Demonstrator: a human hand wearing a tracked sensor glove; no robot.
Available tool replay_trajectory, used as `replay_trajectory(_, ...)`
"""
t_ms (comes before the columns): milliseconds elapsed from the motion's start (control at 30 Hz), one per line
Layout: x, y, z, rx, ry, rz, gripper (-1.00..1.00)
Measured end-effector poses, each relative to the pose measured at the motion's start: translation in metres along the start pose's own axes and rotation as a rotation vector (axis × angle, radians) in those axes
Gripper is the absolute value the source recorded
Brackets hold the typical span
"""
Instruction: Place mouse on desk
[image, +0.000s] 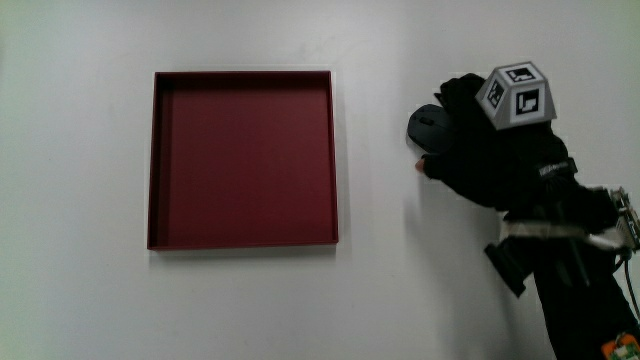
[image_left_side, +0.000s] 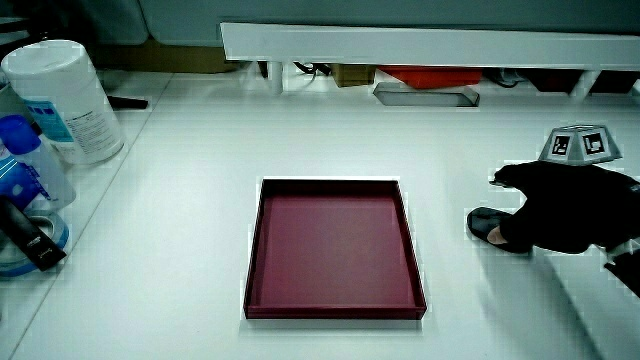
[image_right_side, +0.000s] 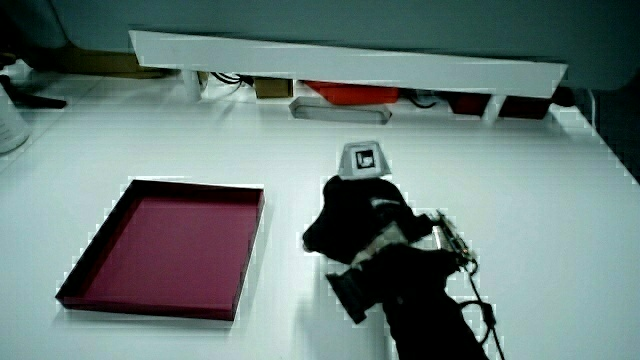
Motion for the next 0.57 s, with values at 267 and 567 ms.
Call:
replay_trajectory(267, -0.069, -0.080, 0.022, 0.161, -0.064, 0.266, -1.00)
replay_trajectory(567, -0.112, -0.118, -0.007, 0.116, -0.065, 0.480, -1.00)
